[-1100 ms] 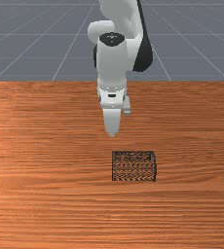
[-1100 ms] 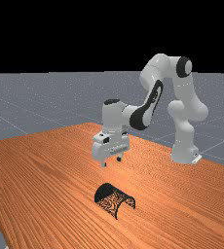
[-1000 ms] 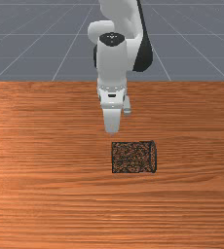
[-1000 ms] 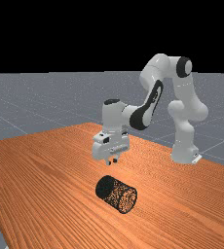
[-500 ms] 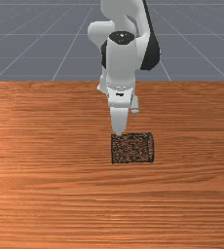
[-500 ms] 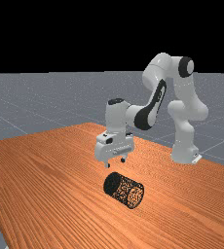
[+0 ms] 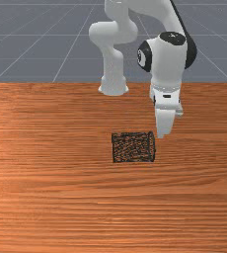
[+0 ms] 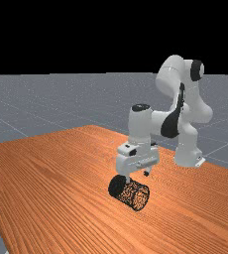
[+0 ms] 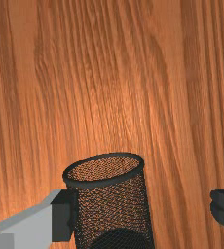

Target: Rotate the holder till the hole upward

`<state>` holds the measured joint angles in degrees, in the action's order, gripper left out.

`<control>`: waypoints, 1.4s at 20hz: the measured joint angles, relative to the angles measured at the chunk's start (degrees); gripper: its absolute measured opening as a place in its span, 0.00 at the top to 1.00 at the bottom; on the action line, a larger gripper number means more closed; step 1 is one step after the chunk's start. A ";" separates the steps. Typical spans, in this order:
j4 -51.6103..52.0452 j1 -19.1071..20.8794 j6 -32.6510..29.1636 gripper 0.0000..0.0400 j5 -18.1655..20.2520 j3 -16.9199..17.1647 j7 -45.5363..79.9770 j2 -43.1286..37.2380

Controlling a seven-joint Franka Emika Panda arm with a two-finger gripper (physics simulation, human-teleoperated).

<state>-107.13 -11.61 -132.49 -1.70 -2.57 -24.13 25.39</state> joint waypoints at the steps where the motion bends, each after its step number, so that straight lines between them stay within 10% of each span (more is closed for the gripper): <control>1: 1.38 -1.36 0.55 0.00 -0.11 -0.02 3.16 0.84; 7: 11.38 -8.98 4.53 0.00 -1.26 -1.54 13.13 6.90; 14: 16.80 -8.54 2.11 0.00 -0.69 -2.86 9.08 18.80; 15: 15.06 -10.67 -0.85 0.00 -3.62 -0.46 12.06 18.69; 16: 28.86 -16.32 14.20 0.00 -10.18 5.43 16.50 26.47; 17: 14.51 -10.13 -2.52 0.00 -2.80 -1.14 11.22 19.52; 21: 19.92 -15.46 2.56 0.00 -7.96 3.33 16.86 24.26; 22: 29.13 -20.07 13.58 0.00 -12.55 7.70 21.12 29.15; 23: 21.88 -16.99 4.82 0.00 -9.05 4.23 18.30 25.32; 28: 32.65 -22.36 13.95 0.00 -14.08 8.88 23.18 32.97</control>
<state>-74.48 -33.97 -118.54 -15.78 6.32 -0.94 58.36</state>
